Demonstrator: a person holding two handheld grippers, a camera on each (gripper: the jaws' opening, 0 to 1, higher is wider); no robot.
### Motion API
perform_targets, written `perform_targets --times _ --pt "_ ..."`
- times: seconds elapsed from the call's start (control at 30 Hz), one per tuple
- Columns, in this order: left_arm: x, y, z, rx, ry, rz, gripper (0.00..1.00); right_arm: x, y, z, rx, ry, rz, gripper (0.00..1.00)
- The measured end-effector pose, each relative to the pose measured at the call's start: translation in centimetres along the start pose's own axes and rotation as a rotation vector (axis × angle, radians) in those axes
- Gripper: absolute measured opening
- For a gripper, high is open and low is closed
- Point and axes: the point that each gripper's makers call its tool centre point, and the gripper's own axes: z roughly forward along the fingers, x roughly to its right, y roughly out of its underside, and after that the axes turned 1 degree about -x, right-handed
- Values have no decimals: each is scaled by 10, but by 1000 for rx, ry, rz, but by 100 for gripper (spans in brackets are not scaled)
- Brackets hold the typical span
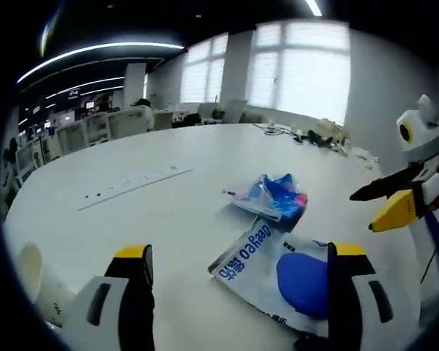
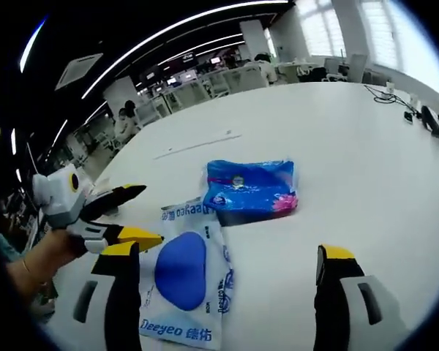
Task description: Arrange the tabletop items into an orderly group along one side of the table until the central work area is clear of visible clutter.
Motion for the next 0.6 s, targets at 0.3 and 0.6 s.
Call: perform_targets --times 0.3,0.6 --pt "-3 0 -4 -6 23 18 95 -15 28 -13 -46 28 47 99" --pt "-9 -7 0 26 61 55 82 -30 55 -35 -59 111 103 93"
